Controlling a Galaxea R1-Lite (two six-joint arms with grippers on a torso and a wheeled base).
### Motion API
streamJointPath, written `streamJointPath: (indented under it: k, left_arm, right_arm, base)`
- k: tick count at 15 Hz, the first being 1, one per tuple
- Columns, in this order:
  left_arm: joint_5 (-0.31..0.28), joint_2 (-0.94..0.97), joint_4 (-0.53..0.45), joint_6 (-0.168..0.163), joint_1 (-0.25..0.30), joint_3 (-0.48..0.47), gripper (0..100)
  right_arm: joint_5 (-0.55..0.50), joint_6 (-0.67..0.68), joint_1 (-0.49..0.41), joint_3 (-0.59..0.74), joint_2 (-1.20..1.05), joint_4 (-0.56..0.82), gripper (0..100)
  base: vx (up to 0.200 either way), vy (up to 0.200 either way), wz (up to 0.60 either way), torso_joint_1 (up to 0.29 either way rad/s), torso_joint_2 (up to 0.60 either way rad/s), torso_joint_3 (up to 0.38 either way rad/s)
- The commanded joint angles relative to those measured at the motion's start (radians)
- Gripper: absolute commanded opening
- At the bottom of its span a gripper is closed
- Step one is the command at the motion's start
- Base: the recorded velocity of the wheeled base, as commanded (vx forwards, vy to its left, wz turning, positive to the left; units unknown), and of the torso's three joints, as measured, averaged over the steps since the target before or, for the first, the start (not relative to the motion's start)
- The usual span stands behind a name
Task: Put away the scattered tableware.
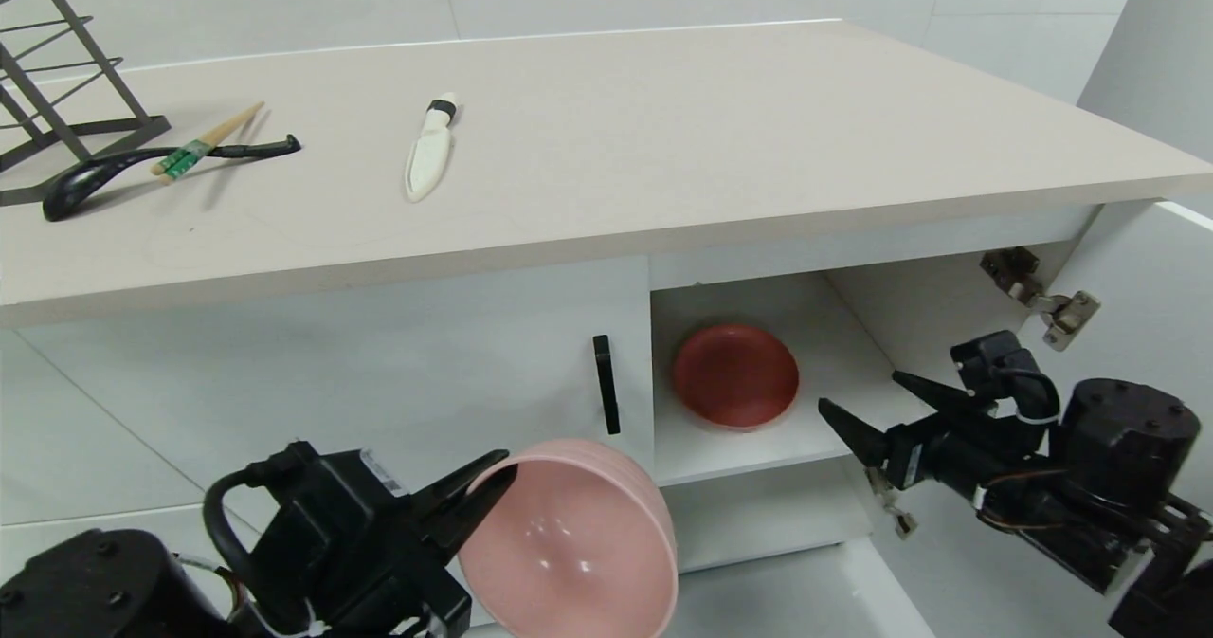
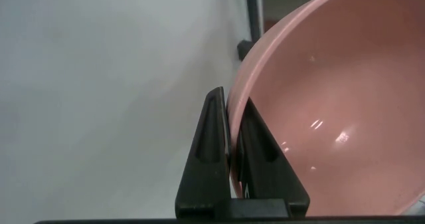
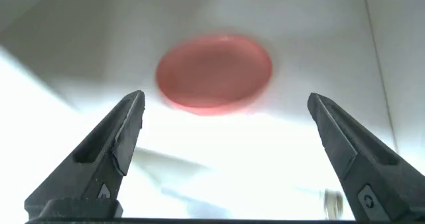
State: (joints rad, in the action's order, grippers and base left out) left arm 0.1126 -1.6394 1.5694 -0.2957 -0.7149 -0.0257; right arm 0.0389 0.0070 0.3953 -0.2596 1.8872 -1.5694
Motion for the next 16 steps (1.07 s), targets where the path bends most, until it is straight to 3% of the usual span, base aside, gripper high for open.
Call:
streamJointPath:
  k: [1,3,7,12,13,16]
  left_arm:
    - [0.012,-0.063,0.001,-0.026,-0.095,-0.025,0]
    - [0.061,-0.143,0.001,-0.056,-0.141,-0.105,0]
    - [0.13,-0.329,0.001,-0.056,-0.199,-0.338,0]
    - [0.216,-0.455,0.001,-0.065,-0.242,-0.514,0]
    - [0.243,-0.482,0.001,-0.068,-0.242,-0.542,0]
    - [0.415,-0.577,0.001,-0.051,-0.244,-0.645,0]
  right_arm:
    - [-0.001,-0.001,0.011,0.106,-0.145,-0.001,100]
    - [-0.001,-0.001,0.002,0.128,-0.181,-0.001,100]
    - [0.001,-0.001,-0.003,0.132,-0.227,-0.001,100]
    - [0.002,-0.001,-0.018,0.126,-0.226,-0.001,100]
    - [0.002,-0.01,-0.043,0.122,-0.226,-0.001,100]
    - [0.002,-0.108,-0.112,0.088,-0.209,-0.001,100]
  base:
    - [0.0,0.0,0.0,0.0,0.0,0.0]
    - [0.0,0.0,0.0,0.0,0.0,0.0]
    - [0.0,0.0,0.0,0.0,0.0,0.0]
    - [0.0,0.0,0.0,0.0,0.0,0.0]
    - [0.0,0.0,0.0,0.0,0.0,0.0]
    - [0.0,0.0,0.0,0.0,0.0,0.0]
